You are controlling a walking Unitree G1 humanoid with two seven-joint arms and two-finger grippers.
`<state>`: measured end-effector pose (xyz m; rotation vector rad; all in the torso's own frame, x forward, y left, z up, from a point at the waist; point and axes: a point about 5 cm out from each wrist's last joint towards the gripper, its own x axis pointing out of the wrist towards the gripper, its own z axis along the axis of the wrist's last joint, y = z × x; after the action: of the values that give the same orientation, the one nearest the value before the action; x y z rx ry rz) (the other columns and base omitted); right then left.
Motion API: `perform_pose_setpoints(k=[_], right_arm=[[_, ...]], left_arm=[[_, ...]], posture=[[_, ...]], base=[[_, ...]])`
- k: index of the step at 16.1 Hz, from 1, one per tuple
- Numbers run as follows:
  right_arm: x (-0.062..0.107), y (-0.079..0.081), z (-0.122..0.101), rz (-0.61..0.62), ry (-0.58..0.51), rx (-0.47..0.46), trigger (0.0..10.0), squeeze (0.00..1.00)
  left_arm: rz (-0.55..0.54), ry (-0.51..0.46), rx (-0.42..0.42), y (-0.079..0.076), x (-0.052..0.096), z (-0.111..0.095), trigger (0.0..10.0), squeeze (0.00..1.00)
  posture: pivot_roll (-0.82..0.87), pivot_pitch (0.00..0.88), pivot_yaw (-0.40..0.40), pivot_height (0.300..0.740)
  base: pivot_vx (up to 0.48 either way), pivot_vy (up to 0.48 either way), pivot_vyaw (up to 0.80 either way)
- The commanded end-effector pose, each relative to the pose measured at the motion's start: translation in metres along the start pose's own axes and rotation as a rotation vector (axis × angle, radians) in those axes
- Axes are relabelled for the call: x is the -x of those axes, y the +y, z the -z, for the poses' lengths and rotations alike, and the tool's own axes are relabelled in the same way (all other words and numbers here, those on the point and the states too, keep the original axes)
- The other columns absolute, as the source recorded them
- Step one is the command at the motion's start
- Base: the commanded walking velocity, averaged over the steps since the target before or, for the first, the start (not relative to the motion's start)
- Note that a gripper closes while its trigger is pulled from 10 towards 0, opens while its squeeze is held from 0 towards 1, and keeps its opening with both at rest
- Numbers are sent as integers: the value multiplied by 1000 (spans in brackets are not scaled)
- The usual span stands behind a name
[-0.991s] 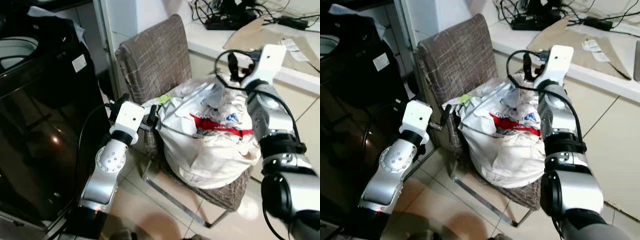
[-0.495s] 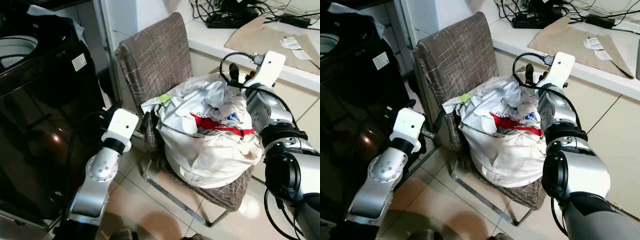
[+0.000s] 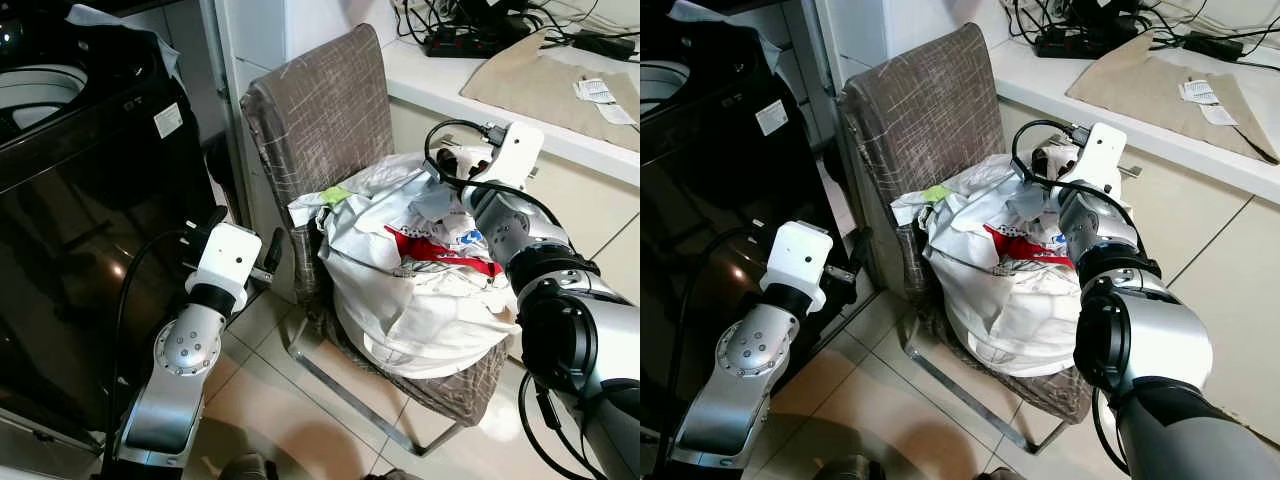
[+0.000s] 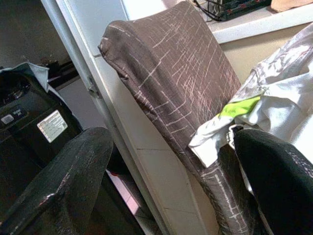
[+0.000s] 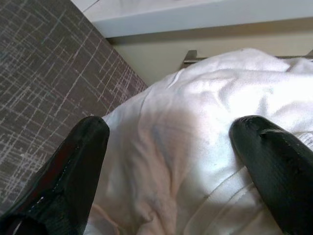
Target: Clothes washing
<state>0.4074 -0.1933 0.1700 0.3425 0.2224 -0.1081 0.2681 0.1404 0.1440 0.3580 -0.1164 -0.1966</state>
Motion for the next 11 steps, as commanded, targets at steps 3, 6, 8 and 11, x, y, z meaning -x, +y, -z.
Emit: perform_pose_setpoints(k=[3,6,8,11], right_arm=[[2,-8,19,21,75,-12,10000,0],[3,-10,24,21,95,-17,0,0],[4,-12,31,25,118,-31,0,0],[5,-13,39,20,136,-28,0,0]], left_arm=[[3,5,-2,-2,1,-2,10000,0],[7,8,12,-5,-2,-3,10000,0],[9,8,19,-6,-3,-3,10000,0],[8,11,35,-8,-5,-2,10000,0]], posture=[[156,86,-34,740],[135,91,-37,740],[129,94,-38,740],[115,94,-39,740]], base=[[0,0,0],[0,0,0],[0,0,0],[0,0,0]])
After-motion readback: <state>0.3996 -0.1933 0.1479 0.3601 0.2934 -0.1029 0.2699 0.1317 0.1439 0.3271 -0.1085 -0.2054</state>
